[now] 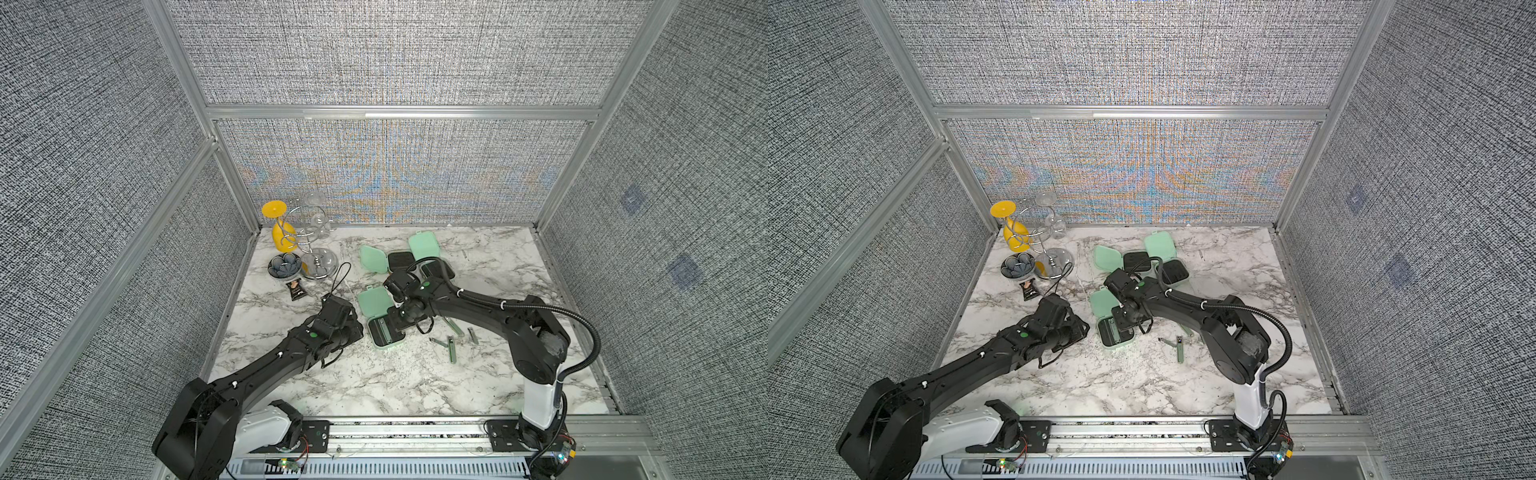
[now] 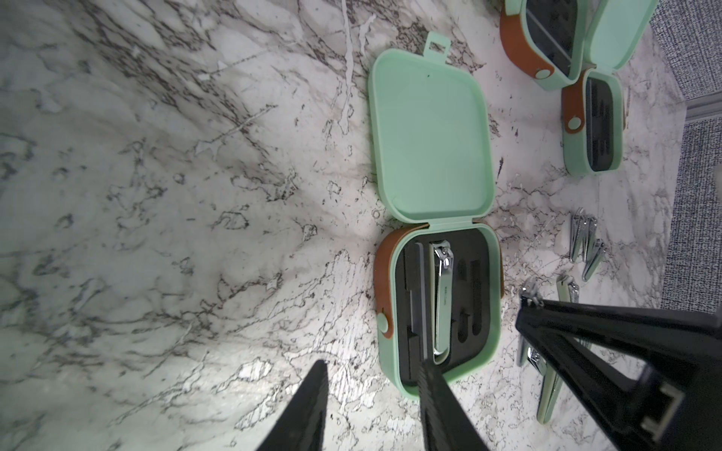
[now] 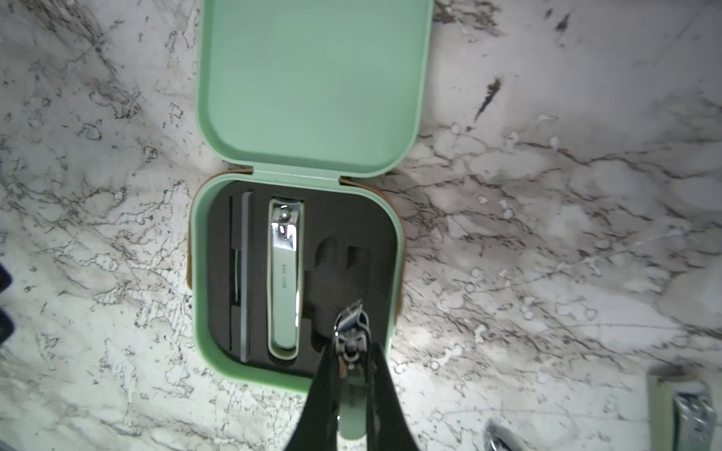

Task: Organize nail clipper sets
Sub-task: Place the nail clipper in the storage box.

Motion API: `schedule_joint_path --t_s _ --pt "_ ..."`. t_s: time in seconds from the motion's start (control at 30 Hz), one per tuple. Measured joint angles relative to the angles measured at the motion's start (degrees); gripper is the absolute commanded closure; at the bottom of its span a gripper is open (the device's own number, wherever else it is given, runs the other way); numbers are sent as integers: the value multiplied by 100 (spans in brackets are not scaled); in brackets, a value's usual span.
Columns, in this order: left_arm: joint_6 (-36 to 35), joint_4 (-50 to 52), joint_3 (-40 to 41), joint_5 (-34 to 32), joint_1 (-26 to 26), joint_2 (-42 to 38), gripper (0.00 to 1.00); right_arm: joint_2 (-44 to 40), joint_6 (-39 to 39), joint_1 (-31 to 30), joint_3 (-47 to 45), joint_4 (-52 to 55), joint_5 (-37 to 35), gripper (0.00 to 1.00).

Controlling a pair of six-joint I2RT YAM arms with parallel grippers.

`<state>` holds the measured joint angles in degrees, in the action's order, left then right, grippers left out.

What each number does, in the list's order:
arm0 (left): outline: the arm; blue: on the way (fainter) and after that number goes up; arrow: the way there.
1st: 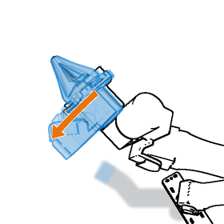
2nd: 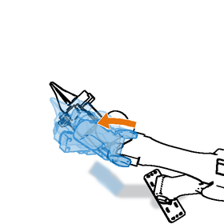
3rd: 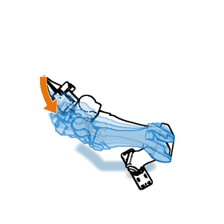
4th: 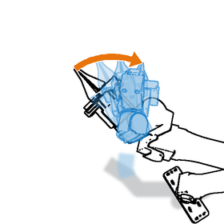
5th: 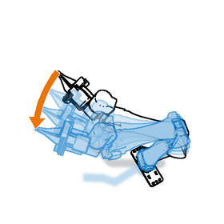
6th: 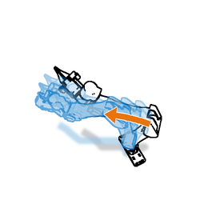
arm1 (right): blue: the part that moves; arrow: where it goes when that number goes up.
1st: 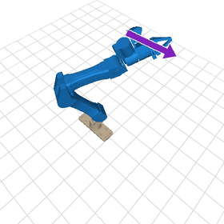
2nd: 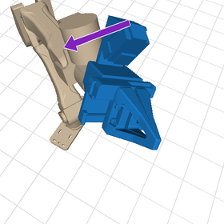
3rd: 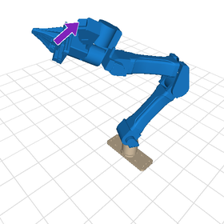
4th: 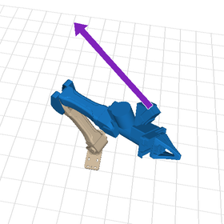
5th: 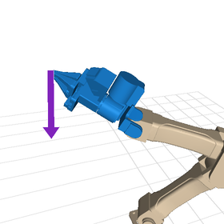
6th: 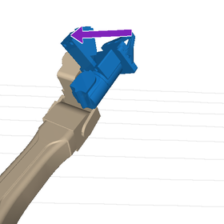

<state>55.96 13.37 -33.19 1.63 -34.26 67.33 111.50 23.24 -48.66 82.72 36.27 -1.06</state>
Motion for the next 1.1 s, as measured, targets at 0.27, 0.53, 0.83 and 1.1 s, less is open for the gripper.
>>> schedule_joint_path --t_s 0.27,0.53,0.83,1.1 --pt "2 42 59 -17 0 -173 59 339 70 -170 127 -146 -4 97" --pt "4 68 87 -59 0 -229 59 422 164 -249 125 -264 -22 97" --pt "4 61 116 -116 0 -229 59 442 229 -284 44 -308 -164 98" --pt "20 61 118 -146 0 -245 59 459 247 -284 31 -367 -269 98"
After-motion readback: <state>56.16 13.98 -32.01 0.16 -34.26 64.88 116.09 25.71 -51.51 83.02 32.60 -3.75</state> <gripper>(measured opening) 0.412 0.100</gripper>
